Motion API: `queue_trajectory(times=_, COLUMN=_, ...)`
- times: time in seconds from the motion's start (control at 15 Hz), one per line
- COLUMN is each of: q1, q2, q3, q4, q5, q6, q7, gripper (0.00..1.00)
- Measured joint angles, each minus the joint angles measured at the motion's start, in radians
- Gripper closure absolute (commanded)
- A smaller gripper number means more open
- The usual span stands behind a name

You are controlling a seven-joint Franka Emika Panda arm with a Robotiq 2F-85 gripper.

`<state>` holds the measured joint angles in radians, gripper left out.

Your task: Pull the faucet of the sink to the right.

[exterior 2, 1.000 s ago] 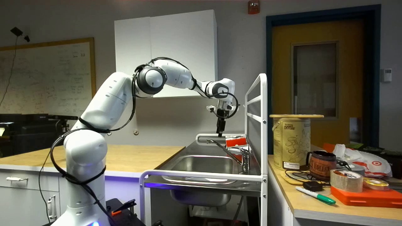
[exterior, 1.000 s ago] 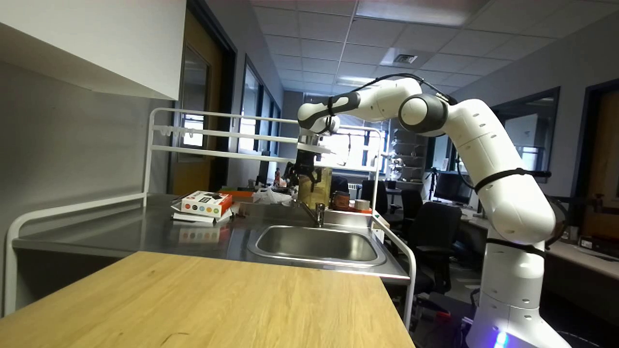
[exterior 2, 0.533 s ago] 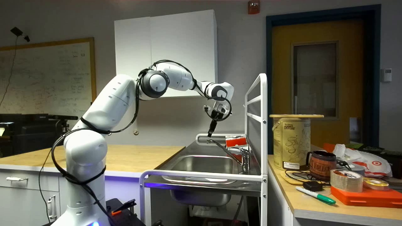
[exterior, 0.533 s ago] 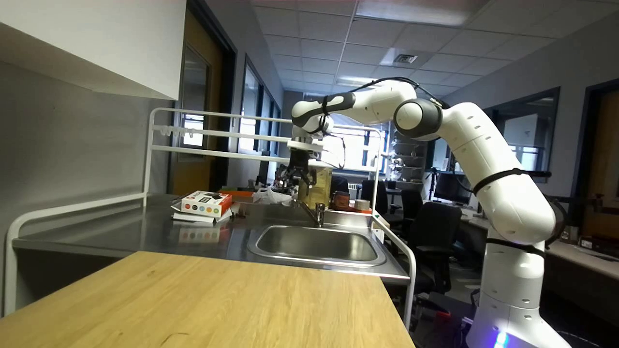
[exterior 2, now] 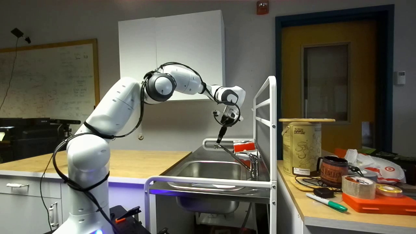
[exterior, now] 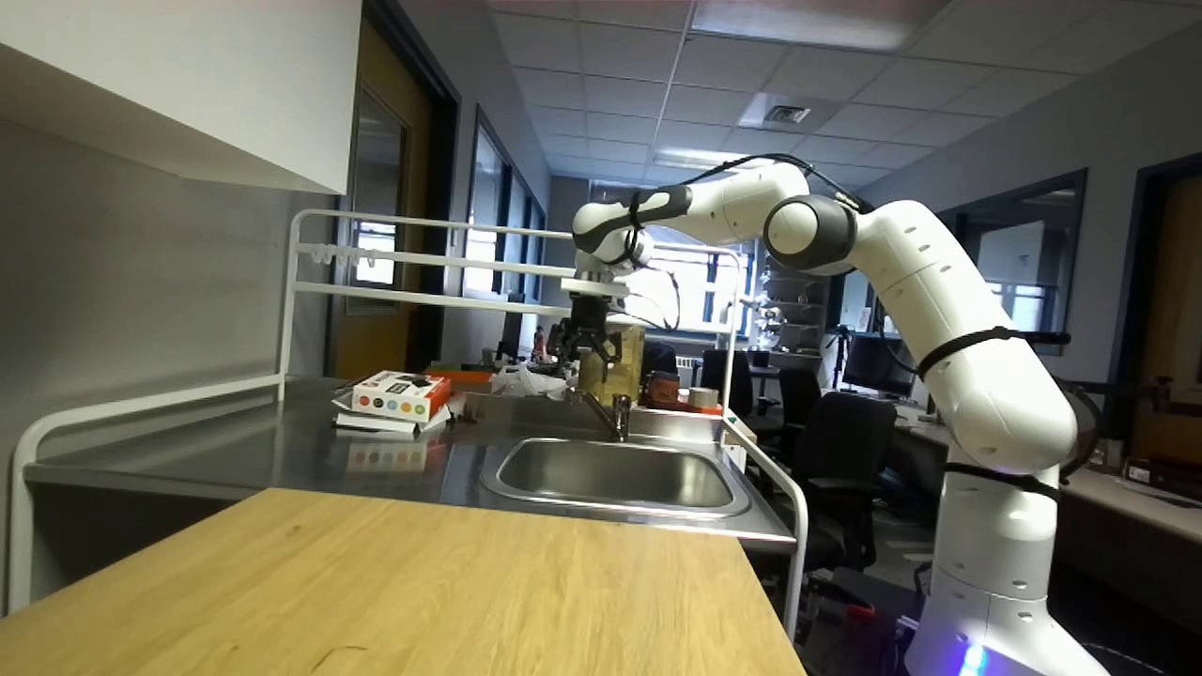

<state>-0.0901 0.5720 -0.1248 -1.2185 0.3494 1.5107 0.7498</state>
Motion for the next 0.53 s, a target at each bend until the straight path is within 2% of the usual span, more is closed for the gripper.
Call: queue_trajectory(times=0.53, q1=-0.020, q2=0.070, q3=0.003, q4=0.003, q5=0.014, q6=-0.001, q7=0.063, gripper=0.00)
